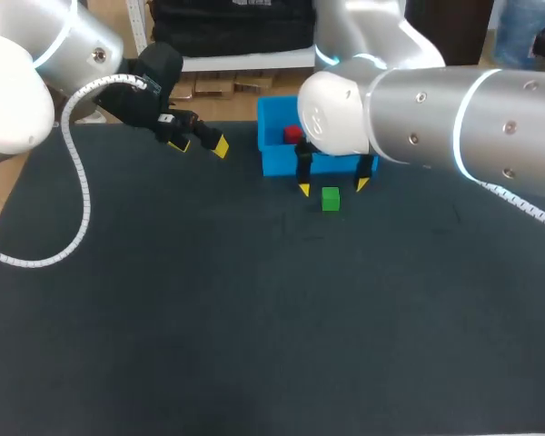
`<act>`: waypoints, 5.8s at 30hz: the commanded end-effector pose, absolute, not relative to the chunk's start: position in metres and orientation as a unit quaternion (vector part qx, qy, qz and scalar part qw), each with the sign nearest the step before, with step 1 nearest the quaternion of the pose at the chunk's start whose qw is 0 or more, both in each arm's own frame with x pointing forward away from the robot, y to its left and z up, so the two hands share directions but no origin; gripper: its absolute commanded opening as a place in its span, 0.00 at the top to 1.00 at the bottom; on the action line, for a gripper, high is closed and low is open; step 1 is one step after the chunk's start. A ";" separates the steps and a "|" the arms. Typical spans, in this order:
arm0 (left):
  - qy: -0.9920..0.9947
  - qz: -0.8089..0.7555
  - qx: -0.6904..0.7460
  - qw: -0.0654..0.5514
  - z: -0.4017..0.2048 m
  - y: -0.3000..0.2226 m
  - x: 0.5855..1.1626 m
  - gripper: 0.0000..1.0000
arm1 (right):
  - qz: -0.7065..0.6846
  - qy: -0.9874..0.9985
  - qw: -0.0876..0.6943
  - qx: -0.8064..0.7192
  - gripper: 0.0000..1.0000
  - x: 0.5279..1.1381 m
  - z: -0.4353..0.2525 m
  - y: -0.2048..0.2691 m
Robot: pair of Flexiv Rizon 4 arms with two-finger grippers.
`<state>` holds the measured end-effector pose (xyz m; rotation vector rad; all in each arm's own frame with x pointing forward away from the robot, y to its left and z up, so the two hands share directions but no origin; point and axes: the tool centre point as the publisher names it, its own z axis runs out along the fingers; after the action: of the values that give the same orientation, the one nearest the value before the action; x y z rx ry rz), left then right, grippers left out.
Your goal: Use the left arm to pick the red cube and place it into the blue plastic box first, then use the right arm to grasp the green cube and put it into the same blue plastic box after the first action is fully finished.
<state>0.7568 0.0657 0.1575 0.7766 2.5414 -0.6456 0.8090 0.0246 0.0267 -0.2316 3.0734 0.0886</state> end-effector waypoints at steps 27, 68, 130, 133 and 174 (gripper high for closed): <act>0.909 -0.233 0.279 0.204 0.157 0.066 0.756 0.00 | 0.024 0.998 0.025 -0.053 0.00 0.811 -0.007 0.025; 0.909 -0.233 0.279 0.204 0.157 0.066 0.756 0.00 | 0.013 0.998 0.030 -0.045 1.00 0.807 0.014 0.023; 0.909 -0.233 0.279 0.204 0.157 0.066 0.756 0.00 | 0.017 0.991 0.107 -0.074 1.00 0.842 0.158 0.007; 0.909 -0.233 0.279 0.204 0.157 0.066 0.756 0.00 | 0.016 0.991 0.113 -0.075 1.00 0.849 0.164 0.006; 0.909 -0.233 0.279 0.204 0.157 0.066 0.756 0.00 | -0.007 0.983 0.163 -0.081 1.00 0.935 0.197 0.015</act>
<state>0.7568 0.0657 0.1575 0.7765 2.5413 -0.6456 0.9172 0.0095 0.1981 -0.2298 2.7514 -0.0072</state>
